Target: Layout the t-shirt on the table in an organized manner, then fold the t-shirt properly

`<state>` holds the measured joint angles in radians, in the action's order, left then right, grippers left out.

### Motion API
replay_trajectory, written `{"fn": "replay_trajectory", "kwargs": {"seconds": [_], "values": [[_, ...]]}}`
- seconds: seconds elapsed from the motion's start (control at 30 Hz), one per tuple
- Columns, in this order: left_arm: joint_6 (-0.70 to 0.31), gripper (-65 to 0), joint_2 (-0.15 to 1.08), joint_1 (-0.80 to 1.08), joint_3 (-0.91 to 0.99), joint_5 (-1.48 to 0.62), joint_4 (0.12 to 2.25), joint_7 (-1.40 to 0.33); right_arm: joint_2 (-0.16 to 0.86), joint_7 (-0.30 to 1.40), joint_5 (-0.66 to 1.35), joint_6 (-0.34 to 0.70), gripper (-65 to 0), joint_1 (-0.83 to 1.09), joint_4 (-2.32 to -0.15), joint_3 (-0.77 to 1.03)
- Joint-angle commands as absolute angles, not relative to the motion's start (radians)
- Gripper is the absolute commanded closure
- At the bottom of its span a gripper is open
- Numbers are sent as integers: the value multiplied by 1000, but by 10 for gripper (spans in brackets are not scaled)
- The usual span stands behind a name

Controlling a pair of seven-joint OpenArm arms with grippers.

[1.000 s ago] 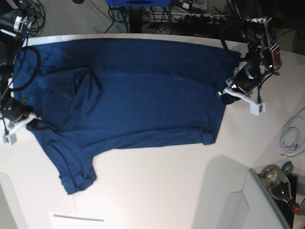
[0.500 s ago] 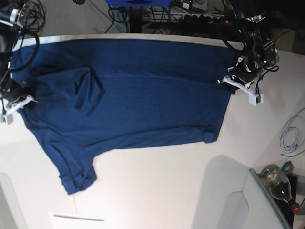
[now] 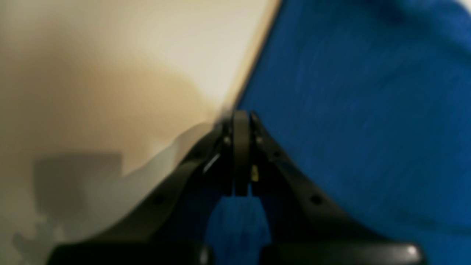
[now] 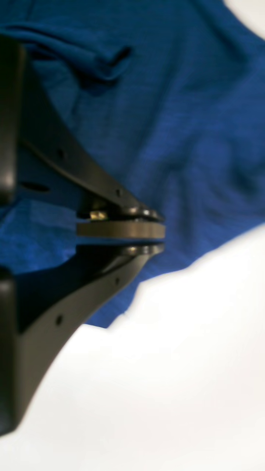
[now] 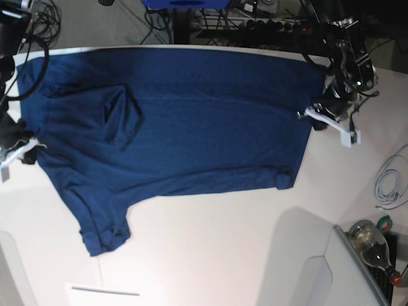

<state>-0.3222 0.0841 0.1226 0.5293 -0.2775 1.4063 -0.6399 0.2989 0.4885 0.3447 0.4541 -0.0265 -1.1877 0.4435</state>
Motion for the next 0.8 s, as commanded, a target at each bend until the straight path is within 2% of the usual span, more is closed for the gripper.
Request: {"fn": "replay_trajectory", "kwargs": {"seconds": [0.0,0.07,0.13,0.27,0.37,0.53,0.63,0.7,0.77], "values": [[-331,0,93,111,530,-291,1440,-624,315,467,357,453,-30,-82,-1182,446],[-331,0,91,84,527,-291,1457,-624,320,467,355,453,-32,-147,-1118,446],[-331,0,93,61,530,-291,1446,-624,331,466,355,453,-72,-236,-1007,444],[-331,0,96,56,532,-291,1445,-624,383,409,355,453,-300,-421,-677,372],[-331,0,99,70,533,-288,1446,-624,406,237,355,450,-414,-489,-484,252],[-334,0,124,113,584,-292,1442,-624,406,79,357,446,-402,-549,-274,105],[-335,0,127,125,647,-292,1440,-624,401,53,357,446,-378,-544,-263,91],[-335,0,139,139,674,-292,1438,-624,400,54,357,446,-338,-542,-263,90],[-335,0,153,148,685,-292,1438,-622,398,54,357,446,-233,-542,-263,90]]}}
